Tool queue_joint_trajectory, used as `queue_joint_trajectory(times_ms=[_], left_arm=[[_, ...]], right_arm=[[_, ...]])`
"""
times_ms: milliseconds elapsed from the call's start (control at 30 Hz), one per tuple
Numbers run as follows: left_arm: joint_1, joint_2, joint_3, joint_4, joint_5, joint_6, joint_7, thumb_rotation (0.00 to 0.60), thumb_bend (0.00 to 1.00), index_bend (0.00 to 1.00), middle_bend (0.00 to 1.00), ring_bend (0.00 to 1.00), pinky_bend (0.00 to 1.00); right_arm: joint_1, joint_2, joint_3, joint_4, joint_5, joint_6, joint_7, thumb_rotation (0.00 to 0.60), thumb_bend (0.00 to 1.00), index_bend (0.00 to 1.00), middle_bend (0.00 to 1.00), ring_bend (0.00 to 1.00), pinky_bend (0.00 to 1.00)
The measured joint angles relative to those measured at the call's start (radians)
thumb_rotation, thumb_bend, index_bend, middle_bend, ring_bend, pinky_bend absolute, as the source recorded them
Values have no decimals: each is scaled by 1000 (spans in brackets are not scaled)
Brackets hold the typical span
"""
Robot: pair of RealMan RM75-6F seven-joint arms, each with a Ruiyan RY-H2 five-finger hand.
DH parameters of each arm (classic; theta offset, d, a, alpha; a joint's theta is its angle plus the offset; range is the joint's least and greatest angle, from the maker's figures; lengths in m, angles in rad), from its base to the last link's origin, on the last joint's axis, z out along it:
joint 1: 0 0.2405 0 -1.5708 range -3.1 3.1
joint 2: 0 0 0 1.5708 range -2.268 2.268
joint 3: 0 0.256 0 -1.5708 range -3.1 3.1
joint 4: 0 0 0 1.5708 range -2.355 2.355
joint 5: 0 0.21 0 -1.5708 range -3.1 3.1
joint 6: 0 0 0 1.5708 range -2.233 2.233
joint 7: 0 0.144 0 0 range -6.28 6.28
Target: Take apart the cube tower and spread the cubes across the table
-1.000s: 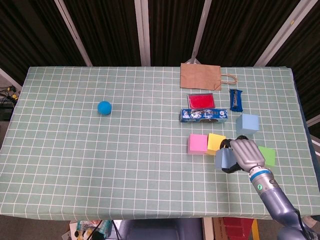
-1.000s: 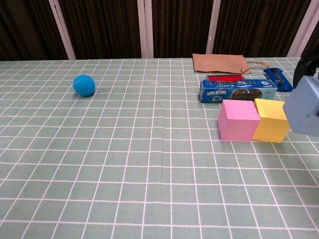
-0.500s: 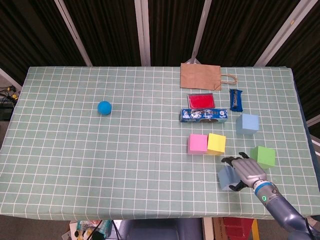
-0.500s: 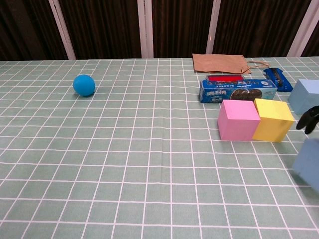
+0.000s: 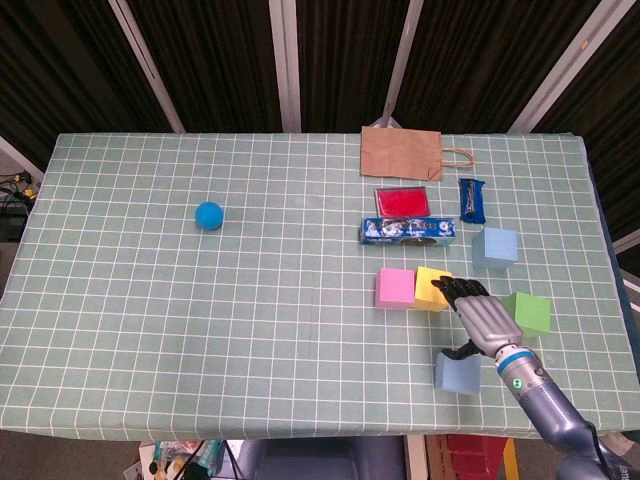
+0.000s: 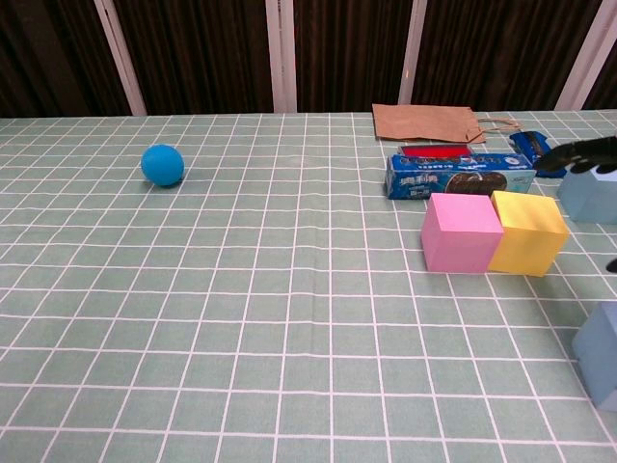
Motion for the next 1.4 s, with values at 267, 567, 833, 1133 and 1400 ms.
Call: queue_joint_trajectory(times_ms=[267,567,833,1133,1400], left_arm=[[2,0,-1,0,-2,4,-3,600,385,261,0,0,0],[4,3,-5,3,-9,5,-11,600,384,263,0,0,0],[2,2,-5,2,-8,2,-6,600,385,263,0,0,0],[4,1,-5,-1,-9,6,0,600,385,263,4,0,0],[4,2,-5,-1,-12,3,-1,600,384,264,9,0,0]], right_arm=[[15,-118,47,57,88,59,-57,600,195,0,34,45,0],[91,-260,87,193,267,80,-171,600,195,0,34,76,0],[125,-307,108,247,336,89,-215,600,195,3,42,136,0],[136,-342,111,288,353,92,-233,600,195,47,123,187,0],[140,-369,107,331,367,83,-242,600,195,150,216,288,0]])
